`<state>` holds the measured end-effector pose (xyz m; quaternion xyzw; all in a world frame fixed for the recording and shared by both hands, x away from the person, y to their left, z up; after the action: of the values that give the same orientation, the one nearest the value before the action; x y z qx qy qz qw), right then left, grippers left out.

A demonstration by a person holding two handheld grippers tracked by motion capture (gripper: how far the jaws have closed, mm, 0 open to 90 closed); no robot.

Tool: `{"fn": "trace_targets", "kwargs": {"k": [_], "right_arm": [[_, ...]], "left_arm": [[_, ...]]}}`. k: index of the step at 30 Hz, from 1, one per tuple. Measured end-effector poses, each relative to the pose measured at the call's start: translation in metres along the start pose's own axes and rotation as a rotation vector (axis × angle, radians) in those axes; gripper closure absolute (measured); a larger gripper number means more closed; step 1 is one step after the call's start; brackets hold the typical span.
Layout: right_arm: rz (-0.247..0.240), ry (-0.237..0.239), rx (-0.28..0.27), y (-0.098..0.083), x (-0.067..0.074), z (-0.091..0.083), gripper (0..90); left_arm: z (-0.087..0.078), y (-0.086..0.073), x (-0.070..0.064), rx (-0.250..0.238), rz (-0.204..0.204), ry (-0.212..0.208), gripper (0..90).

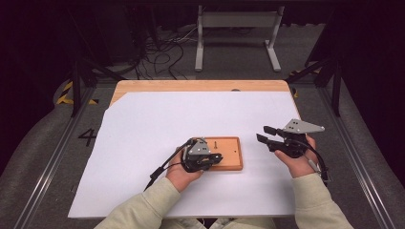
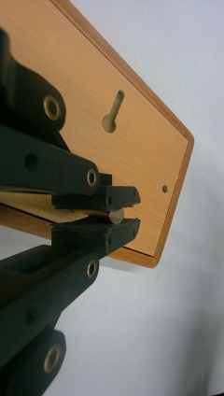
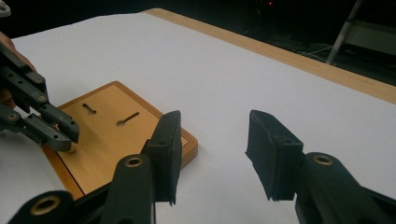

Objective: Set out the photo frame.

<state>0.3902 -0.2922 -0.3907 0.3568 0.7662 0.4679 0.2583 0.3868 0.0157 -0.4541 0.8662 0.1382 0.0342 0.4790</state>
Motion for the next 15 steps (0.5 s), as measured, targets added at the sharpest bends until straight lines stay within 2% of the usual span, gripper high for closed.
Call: {"fn": "trace_targets", "kwargs": {"k": [4, 7, 10, 11, 13, 14, 15], "right_arm": [[-0.005, 0.000, 0.005, -0.001, 0.000, 0.001, 55.6], [-0.005, -0.001, 0.012, -0.001, 0.000, 0.002, 55.9], [-0.006, 0.002, 0.012, -0.001, 0.000, 0.002, 55.9], [-0.007, 0.001, 0.011, -0.001, 0.001, 0.002, 55.9], [-0.008, 0.001, 0.012, -0.001, 0.001, 0.002, 56.0], [-0.009, 0.001, 0.012, -0.001, 0.001, 0.002, 56.1], [-0.011, 0.001, 0.012, -0.001, 0.001, 0.002, 56.2]], "left_arm": [[0.000, 0.001, -0.005, 0.030, 0.084, 0.040, 83.6], [0.000, 0.001, -0.008, 0.041, 0.123, 0.060, 83.6], [-0.001, 0.001, -0.012, 0.051, 0.180, 0.079, 83.5], [-0.001, 0.001, -0.014, 0.058, 0.186, 0.083, 83.6], [-0.001, 0.000, -0.017, 0.059, 0.237, 0.099, 83.6], [-0.001, 0.000, -0.017, 0.059, 0.237, 0.099, 83.6], [-0.002, -0.001, -0.022, 0.066, 0.276, 0.113, 83.7]]}}
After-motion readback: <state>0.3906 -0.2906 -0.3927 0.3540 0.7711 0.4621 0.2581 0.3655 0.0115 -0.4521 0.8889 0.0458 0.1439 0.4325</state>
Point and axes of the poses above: each handheld gripper's, and its own axes: z roughly forward along the jaws, y roughly out of its top, x roughly to its left, the point moved 1 cm from there along z, roughly forward along the jaws, and after that the axes turned 5 degrees about -y, right-handed, at the moved point
